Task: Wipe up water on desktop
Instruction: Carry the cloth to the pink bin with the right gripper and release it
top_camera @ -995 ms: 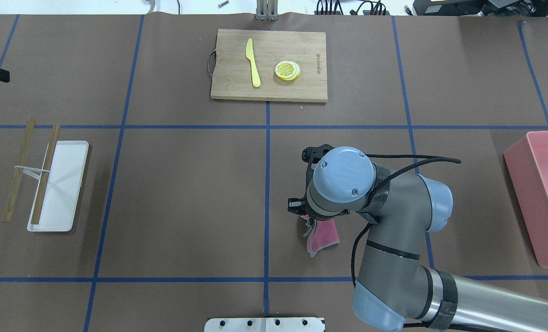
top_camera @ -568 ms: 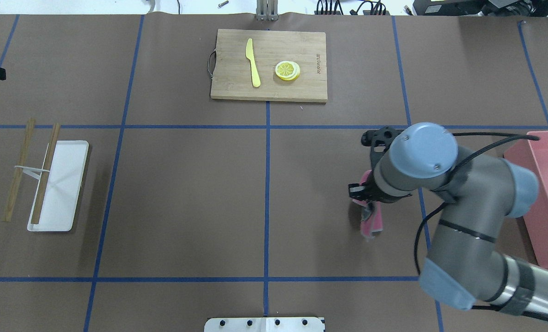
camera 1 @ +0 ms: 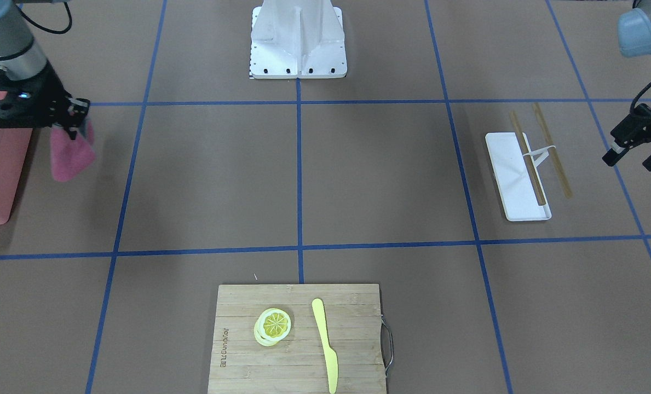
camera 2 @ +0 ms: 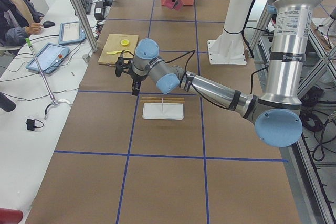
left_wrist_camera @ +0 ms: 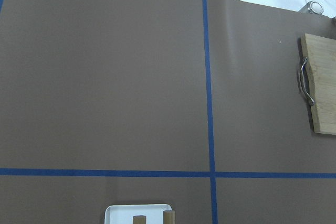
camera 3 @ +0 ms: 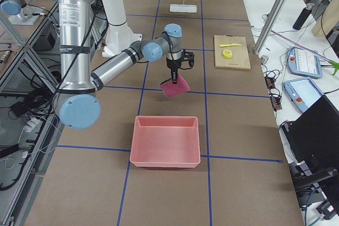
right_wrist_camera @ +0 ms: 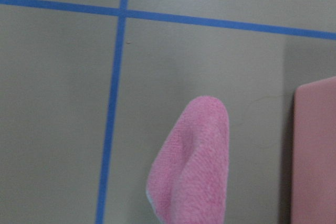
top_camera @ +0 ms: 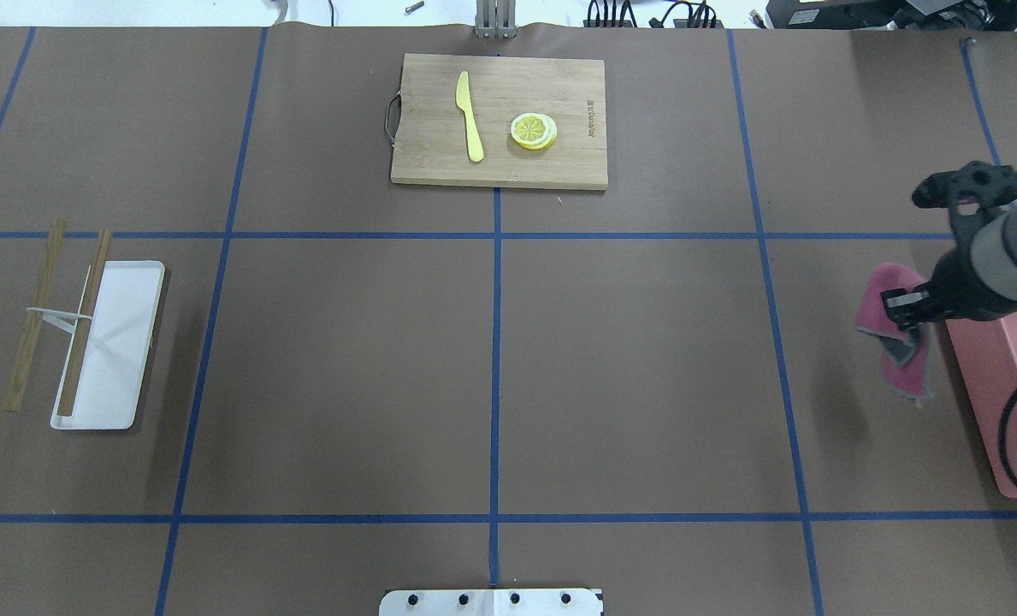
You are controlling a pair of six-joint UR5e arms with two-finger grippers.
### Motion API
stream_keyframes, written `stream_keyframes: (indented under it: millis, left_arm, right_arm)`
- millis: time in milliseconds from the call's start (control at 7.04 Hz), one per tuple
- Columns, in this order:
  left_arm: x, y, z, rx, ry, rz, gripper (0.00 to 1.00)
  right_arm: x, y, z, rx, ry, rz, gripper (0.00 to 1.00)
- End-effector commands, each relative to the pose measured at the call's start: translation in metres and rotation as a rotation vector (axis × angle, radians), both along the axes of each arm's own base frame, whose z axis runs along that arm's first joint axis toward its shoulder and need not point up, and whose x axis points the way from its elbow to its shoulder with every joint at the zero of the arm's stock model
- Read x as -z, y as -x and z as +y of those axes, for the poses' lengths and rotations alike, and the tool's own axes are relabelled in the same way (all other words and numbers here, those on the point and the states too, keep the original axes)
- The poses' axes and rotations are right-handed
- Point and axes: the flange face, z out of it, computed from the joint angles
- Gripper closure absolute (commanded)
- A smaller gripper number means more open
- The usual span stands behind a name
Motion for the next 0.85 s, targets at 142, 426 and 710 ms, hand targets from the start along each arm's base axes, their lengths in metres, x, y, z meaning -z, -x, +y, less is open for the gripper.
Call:
stream_keyframes:
  millis: [142,426,710]
  left_arm:
    - [-0.029,0.014,0.007,-0.027,-0.018,-0.047,0.03]
    - [-0.050,0.017,0.021,-0.041,0.006,-0.062,0.03]
    - [-0.056,0.016,0.020,-0.048,0.016,-0.067,0.03]
  right_arm:
    - [-0.069,-0.158,-0.002,0.102,-0.053,0.054,1.00]
    - [-0.122,-0.187,-0.005,0.173,-0.013,0.082,1.00]
    - [-0.152,-0.186,-0.001,0.177,0.051,0.076,0.00]
